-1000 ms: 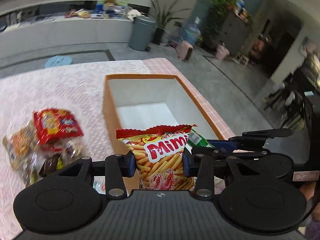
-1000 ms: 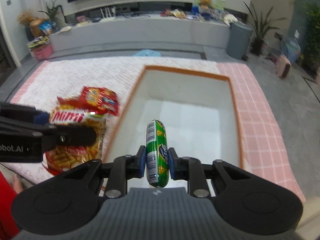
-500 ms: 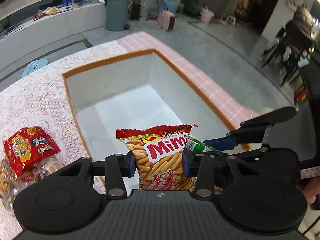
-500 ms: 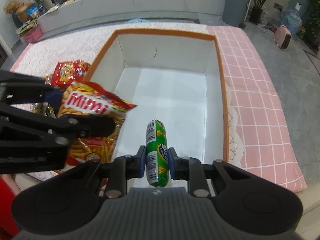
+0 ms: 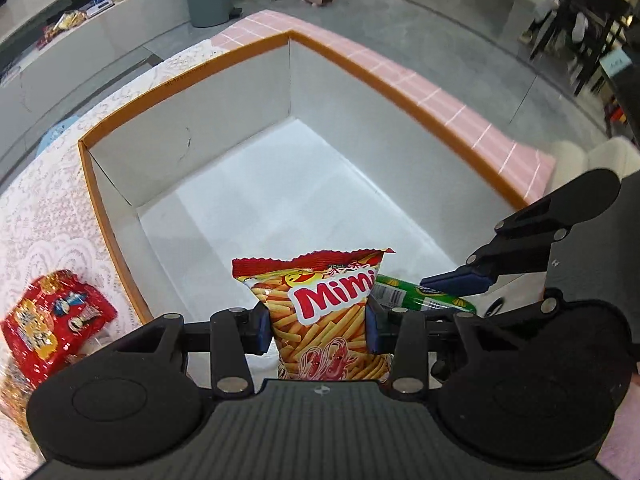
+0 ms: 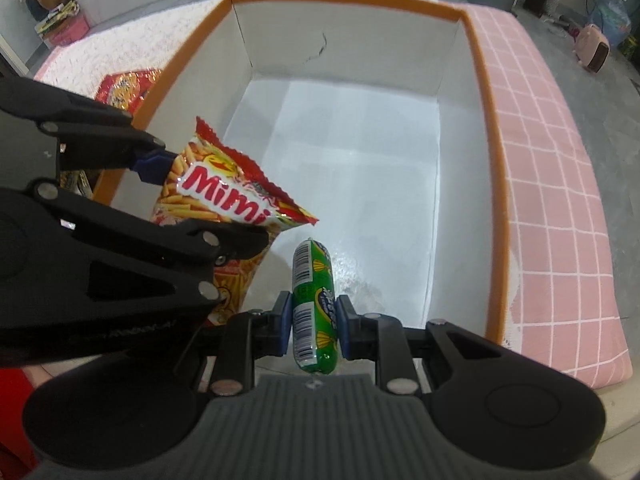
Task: Organize snacks
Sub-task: 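Carry the Mimi bag and green sausage over the white box with both tools, then open both tools to drop the Mimi bag and sausage into the box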
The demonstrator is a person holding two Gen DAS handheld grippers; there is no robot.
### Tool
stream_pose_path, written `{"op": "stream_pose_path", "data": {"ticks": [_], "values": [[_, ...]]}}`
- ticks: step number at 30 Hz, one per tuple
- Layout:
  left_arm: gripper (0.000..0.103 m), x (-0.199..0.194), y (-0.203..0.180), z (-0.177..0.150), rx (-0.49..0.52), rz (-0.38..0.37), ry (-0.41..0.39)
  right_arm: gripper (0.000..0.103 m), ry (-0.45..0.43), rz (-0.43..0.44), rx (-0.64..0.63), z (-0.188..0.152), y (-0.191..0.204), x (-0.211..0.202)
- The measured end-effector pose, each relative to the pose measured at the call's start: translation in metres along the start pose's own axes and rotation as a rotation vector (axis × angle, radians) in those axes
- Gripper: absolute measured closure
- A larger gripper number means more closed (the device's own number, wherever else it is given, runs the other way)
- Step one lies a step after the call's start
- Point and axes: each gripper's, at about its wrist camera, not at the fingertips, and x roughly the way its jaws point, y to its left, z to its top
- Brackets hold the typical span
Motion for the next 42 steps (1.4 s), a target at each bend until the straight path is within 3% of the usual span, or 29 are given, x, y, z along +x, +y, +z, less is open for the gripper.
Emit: {"op": "stream_pose_path", "data": {"ticks": [7, 19, 24, 27, 32, 37, 42], "values": [[0.055, 0.015, -0.002, -0.003, 0.015, 0.028, 0.068, 0.083, 0.058, 0.01, -0.028, 0.007, 0.004, 0.02], [0.048, 0.012, -0.002, -0.005, 0.004, 0.018, 0.062, 0.081, 0.096, 0.009, -0.026, 0.012, 0.003, 0.032], [0.043, 0.003, -0.002, -0.003, -0.007, 0.018, 0.052, 0.063, 0.085, -0.016, -0.038, 0.012, 0.006, 0.027], [0.023, -0.005, 0.002, -0.001, -0.016, 0.037, 0.034, 0.06, 0.08, -0.015, -0.031, 0.012, 0.004, 0.021], [0.021, -0.018, 0.009, -0.002, -0.05, -0.006, 0.004, 0.047, 0.064, -0.013, -0.027, 0.012, 0.0, 0.013], [0.021, -0.034, 0.009, -0.005, -0.07, 0.0, -0.042, 0.043, 0.039, -0.026, -0.047, 0.011, 0.008, 0.003], [0.021, -0.06, 0.012, -0.015, -0.083, 0.017, -0.107, 0.038, -0.049, -0.053, -0.076, 0.007, 0.024, -0.017]]}}
